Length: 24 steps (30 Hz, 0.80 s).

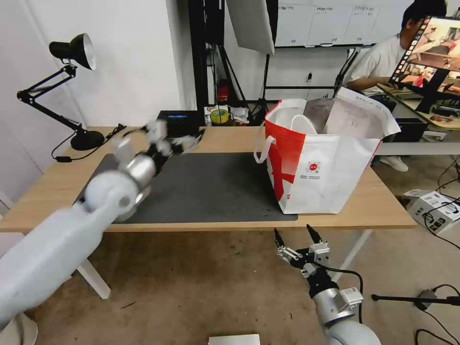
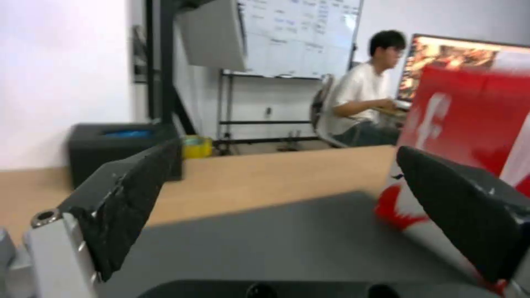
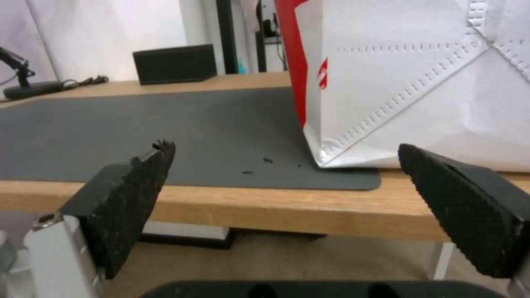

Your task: Pick up the trash from the table and place it into the takeout bag.

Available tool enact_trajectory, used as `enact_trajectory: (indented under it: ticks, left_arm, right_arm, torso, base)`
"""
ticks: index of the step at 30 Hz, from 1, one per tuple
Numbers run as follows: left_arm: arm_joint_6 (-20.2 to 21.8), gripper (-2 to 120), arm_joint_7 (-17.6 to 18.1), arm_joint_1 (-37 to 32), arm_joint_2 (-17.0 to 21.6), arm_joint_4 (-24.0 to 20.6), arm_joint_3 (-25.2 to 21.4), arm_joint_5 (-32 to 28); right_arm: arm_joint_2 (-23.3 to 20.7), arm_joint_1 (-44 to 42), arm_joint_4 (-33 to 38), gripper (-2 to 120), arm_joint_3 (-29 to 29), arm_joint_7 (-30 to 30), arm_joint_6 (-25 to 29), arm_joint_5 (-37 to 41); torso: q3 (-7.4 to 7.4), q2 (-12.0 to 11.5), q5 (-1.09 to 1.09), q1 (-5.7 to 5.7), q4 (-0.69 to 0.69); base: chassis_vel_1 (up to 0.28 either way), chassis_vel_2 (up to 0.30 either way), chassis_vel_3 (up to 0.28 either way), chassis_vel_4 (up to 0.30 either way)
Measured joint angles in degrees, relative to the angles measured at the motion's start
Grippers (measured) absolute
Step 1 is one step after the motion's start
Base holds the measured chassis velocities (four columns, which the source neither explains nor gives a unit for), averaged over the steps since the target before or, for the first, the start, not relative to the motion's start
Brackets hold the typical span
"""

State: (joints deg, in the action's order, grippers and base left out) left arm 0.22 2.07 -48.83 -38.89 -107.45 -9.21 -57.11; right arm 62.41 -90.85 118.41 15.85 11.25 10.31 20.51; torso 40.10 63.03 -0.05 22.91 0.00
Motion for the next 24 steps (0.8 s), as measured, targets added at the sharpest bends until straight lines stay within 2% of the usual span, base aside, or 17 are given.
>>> enact_trajectory:
  ticks: [1,2,3,4,6,8,9,11,12,13,15,16,19,24]
  left_arm:
    - [0.0,100,0.0,0.0,0.0,0.0,0.0,0.0]
    - [-2.5,100,-0.6,-4.0,-0.1,-0.1,-2.1,1.7]
    - [-4.6,100,-1.2,-6.2,-0.8,0.4,-2.8,3.2]
    - [-4.6,100,-1.2,-6.2,-0.8,0.4,-2.8,3.2]
    - [-8.7,100,-2.2,-10.1,-3.0,1.4,-4.5,6.8]
    - [-12.4,100,-2.9,-15.3,-5.6,1.5,-9.1,9.9]
    - [-12.4,100,-2.9,-15.3,-5.6,1.5,-9.1,9.9]
    - [-15.1,100,-3.8,-20.7,-9.0,1.5,-13.4,12.7]
    - [-16.4,100,-4.2,-23.5,-10.5,1.5,-15.7,13.7]
    - [-16.4,100,-4.2,-23.5,-10.5,1.5,-15.7,13.7]
    - [-18.6,100,-5.3,-28.6,-13.2,1.4,-19.6,15.8]
    - [-18.6,100,-5.3,-28.6,-13.2,1.4,-19.6,15.8]
    - [-21.9,100,-6.6,-33.6,-16.4,1.6,-23.3,18.5]
    - [-24.3,100,-7.5,-37.1,-19.4,1.7,-25.4,20.4]
  right_arm:
    - [0.0,0.0,0.0,100,0.0,0.0,0.0,0.0]
    - [0.0,0.0,0.0,100,0.0,0.0,0.0,0.0]
    - [0.0,0.0,0.0,100,0.0,0.0,0.0,0.0]
    - [0.0,0.0,0.0,100,0.0,0.0,0.0,0.0]
    - [0.0,0.0,0.0,100,0.0,0.0,0.0,0.0]
    - [0.0,0.0,0.0,100,0.0,0.0,0.0,0.0]
    - [0.0,0.0,0.0,100,0.0,0.0,0.0,0.0]
    - [0.0,0.0,0.0,100,0.0,0.0,0.0,0.0]
    - [0.0,0.0,0.0,100,0.0,0.0,0.0,0.0]
    - [0.0,0.0,0.0,100,0.0,0.0,0.0,0.0]
    - [0.0,0.0,0.0,100,0.0,0.0,0.0,0.0]
    - [0.0,0.0,0.0,100,0.0,0.0,0.0,0.0]
    - [0.0,0.0,0.0,100,0.0,0.0,0.0,0.0]
    - [0.0,0.0,0.0,100,0.0,0.0,0.0,0.0]
  torso:
    - [0.00,0.0,0.00,0.00,0.00]
    - [0.00,0.0,0.00,0.00,0.03]
    - [-0.01,0.0,0.11,-0.01,0.04]
    - [-0.01,0.0,0.11,-0.01,0.04]
    - [0.00,0.0,-0.05,0.00,-0.02]
    - [0.00,0.0,0.12,0.00,-0.03]
    - [0.00,0.0,0.12,0.00,-0.03]
    - [0.00,0.0,-0.01,0.00,0.00]
    - [0.00,0.0,0.05,0.00,0.00]
    - [0.00,0.0,0.05,0.00,0.00]
    - [0.00,0.0,0.04,0.00,0.02]
    - [0.00,0.0,0.04,0.00,0.02]
    - [0.00,0.0,0.08,0.00,0.00]
    - [0.00,0.0,0.07,0.00,0.00]
  base:
    - [0.000,0.000,0.000,0.000]
    - [0.000,0.000,0.000,0.000]
    - [0.000,0.000,0.000,0.000]
    - [0.000,0.000,0.000,0.000]
    - [0.000,0.000,0.000,0.000]
    - [0.000,0.000,0.000,0.000]
    - [0.000,0.000,0.000,0.000]
    - [0.000,0.000,0.000,0.000]
    - [0.000,0.000,0.000,0.000]
    - [0.000,0.000,0.000,0.000]
    - [0.000,0.000,0.000,0.000]
    - [0.000,0.000,0.000,0.000]
    - [0.000,0.000,0.000,0.000]
    - [0.000,0.000,0.000,0.000]
